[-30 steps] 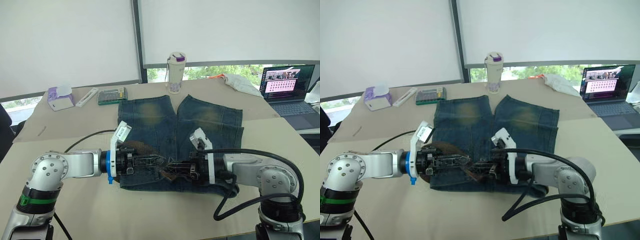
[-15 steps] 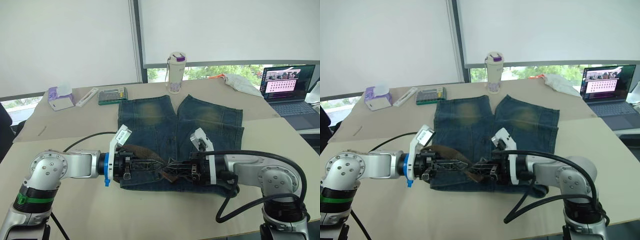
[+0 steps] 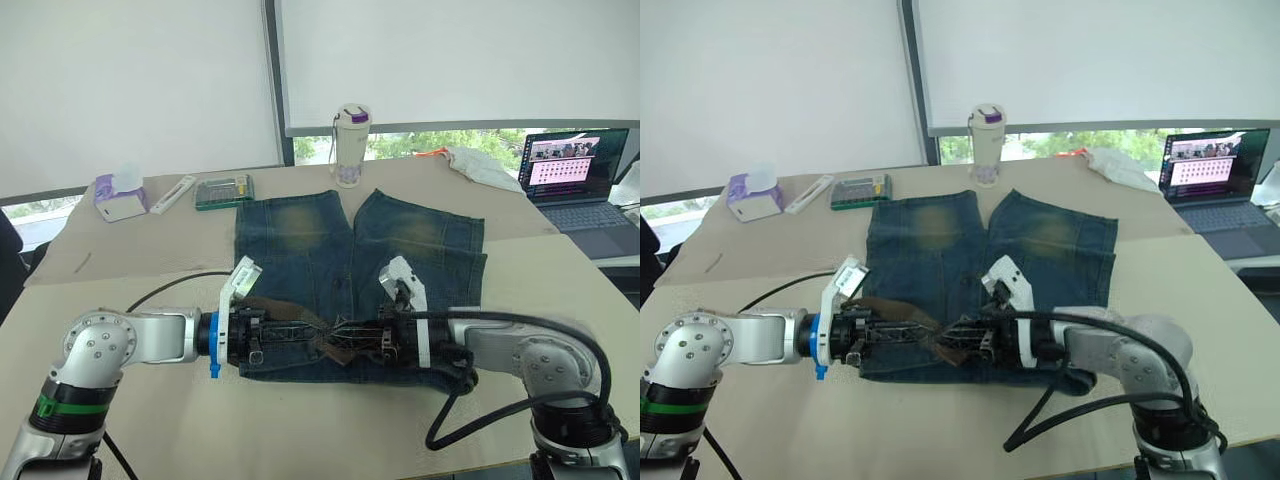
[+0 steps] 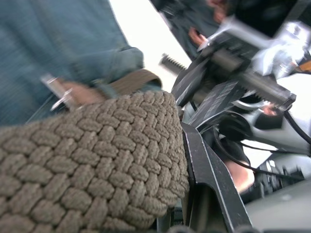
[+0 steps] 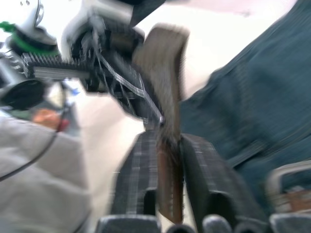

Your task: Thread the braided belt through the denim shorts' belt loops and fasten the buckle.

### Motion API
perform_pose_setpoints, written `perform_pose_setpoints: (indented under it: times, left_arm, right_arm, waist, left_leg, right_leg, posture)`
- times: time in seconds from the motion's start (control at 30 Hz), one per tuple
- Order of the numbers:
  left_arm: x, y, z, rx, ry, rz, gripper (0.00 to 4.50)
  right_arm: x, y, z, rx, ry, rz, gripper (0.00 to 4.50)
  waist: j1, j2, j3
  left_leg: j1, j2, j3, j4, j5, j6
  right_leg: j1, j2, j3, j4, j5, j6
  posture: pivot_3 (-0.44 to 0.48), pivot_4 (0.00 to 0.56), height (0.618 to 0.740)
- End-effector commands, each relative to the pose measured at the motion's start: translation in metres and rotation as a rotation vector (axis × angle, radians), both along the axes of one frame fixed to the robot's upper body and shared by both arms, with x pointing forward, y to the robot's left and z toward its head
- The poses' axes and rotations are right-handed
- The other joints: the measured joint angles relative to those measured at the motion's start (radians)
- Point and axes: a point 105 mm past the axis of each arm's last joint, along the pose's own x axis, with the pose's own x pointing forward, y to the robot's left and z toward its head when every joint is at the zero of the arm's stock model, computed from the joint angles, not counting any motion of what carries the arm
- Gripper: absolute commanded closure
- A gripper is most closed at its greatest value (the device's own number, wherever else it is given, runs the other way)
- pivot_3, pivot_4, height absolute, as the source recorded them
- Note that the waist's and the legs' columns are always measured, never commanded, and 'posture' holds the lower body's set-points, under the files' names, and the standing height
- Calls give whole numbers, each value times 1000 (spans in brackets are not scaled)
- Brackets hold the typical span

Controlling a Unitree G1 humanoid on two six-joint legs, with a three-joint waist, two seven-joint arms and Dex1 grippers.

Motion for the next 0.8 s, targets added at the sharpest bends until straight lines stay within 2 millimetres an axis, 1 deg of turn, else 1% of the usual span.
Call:
perform_pose_setpoints:
  times: [0.03, 0.1, 0.13, 0.23, 0.33, 0.43, 0.5, 0.53, 0.63, 0.73, 0.8]
  left_arm:
    - [12, 20, 0, -17, 29, 183, 4500]
    - [14, 30, -6, -26, 84, 272, 4500]
    - [15, 32, -7, -25, 98, 300, 4500]
    - [15, 38, -10, 0, 142, 362, 4500]
    - [16, 44, -12, 22, 167, 417, 4500]
    - [18, 49, -17, 43, 188, 470, 4500]
    - [17, 48, -21, 53, 199, 489, 4500]
    - [16, 46, -23, 50, 205, 495, 4500]
    - [14, 40, -31, 36, 239, 521, 4500]
    - [13, 35, -37, 6, 276, 554, 4500]
    - [13, 33, -45, 13, 313, 578, 4500]
  right_arm:
    - [2, 2, -17, -171, -235, 41, 2328]
    - [2, 1, -35, -292, -340, 104, 2328]
    - [3, 2, -39, -318, -372, 124, 2328]
    - [11, 5, -43, -350, -441, 155, 2328]
    - [13, 4, -51, -408, -494, 219, 2328]
    - [23, 4, -60, -486, -568, 242, 2328]
    - [34, 5, -61, -516, -612, 230, 2328]
    - [38, 6, -62, -528, -627, 226, 2562]
    - [44, 6, -61, -534, -646, 212, 3468]
    - [44, 6, -59, -522, -642, 208, 4481]
    - [41, 7, -56, -496, -628, 195, 4481]
  waist:
    - [0, -3, 2]
    - [0, -3, 2]
    - [0, -3, 2]
    - [4, -4, 3]
    - [8, -4, 3]
    - [6, -4, 3]
    - [6, -4, 3]
    - [6, -4, 3]
    - [8, -4, 3]
    - [10, -4, 3]
    - [11, -5, 3]
  left_leg:
    - [0, 0, 0, 0, 0, -1]
    - [0, 0, 0, 0, 1, -2]
    - [0, 0, 0, 0, 1, -2]
    - [0, 1, 0, 0, 1, -3]
    - [0, 0, 0, 0, 1, -3]
    - [1, 0, 0, 0, 1, -2]
    - [2, 0, 0, 0, 1, -2]
    - [2, 0, 0, 0, 1, -3]
    - [2, 0, 0, 0, 2, -3]
    - [3, 0, 0, 0, 2, -3]
    - [3, 0, 0, 0, 2, -3]
  right_leg:
    - [0, 0, 0, 0, 0, 0]
    - [0, 0, 0, 0, 0, 0]
    - [0, -1, 0, 0, 0, 0]
    - [0, -1, 0, 0, 0, 0]
    - [1, -1, 0, 0, 0, 0]
    - [2, 0, 0, 0, 0, 0]
    - [2, 0, 0, 0, 0, -1]
    - [2, 0, 0, 0, 0, -1]
    - [3, 0, 0, 0, 1, -1]
    - [4, 0, 0, 0, 1, -1]
    - [4, 0, 0, 0, 1, -1]
  posture:
    - [0, 150, 740]
    - [0, 150, 740]
    - [0, 150, 740]
    - [0, 150, 740]
    - [0, 150, 740]
    - [0, 150, 740]
    - [0, 150, 740]
    - [0, 150, 740]
    - [0, 150, 740]
    - [0, 150, 740]
    - [0, 150, 740]
